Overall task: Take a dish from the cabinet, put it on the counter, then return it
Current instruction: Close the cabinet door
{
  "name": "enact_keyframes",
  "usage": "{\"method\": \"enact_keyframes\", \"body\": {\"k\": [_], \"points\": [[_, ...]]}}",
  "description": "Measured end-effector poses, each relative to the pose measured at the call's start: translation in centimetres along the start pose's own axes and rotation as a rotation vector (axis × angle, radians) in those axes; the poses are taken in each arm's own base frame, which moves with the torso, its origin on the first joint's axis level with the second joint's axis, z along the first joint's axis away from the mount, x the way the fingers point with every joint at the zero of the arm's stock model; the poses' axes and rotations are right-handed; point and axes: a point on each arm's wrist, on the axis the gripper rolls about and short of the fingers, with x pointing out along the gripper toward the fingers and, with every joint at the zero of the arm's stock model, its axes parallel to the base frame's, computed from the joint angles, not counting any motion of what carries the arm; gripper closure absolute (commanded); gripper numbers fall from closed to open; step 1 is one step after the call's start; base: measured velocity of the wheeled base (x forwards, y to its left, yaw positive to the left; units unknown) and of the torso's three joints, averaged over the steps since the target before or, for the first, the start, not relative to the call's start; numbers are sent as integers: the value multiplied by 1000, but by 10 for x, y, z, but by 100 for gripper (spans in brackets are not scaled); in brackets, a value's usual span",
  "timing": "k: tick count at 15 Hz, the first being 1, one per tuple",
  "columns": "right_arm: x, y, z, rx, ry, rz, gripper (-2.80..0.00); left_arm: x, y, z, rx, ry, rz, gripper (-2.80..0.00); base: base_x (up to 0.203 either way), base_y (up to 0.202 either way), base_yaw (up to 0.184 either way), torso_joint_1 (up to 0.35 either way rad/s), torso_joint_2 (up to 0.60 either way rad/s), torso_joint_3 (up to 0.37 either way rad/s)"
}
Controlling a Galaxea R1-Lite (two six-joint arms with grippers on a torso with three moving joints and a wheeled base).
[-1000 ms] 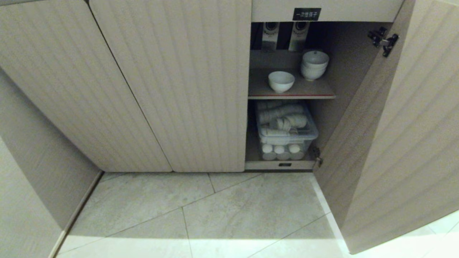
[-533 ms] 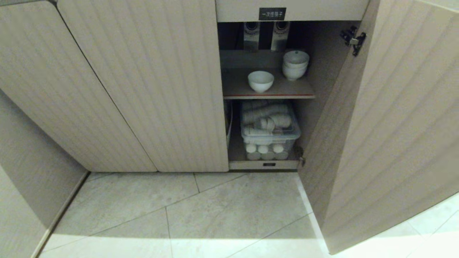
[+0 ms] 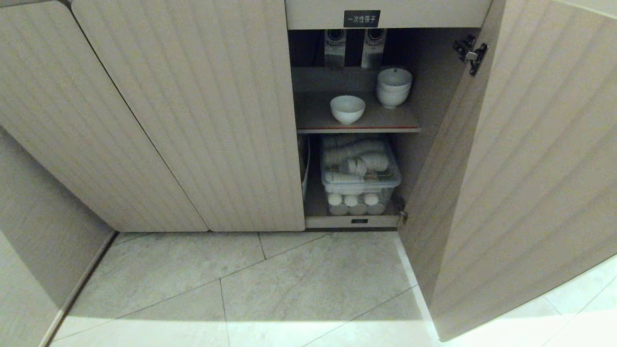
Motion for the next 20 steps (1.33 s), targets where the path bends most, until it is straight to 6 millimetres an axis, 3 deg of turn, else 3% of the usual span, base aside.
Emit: {"method": "enact_keyframes", "body": {"k": [14,20], "points": [[0,0,3,-14,-29,-24,0,0,0,0,0,0,0,0,0,0,0,0,0,0],[-10,-1,32,0,-134,-133,0,0,0,0,0,0,0,0,0,0,0,0,0,0]]}}
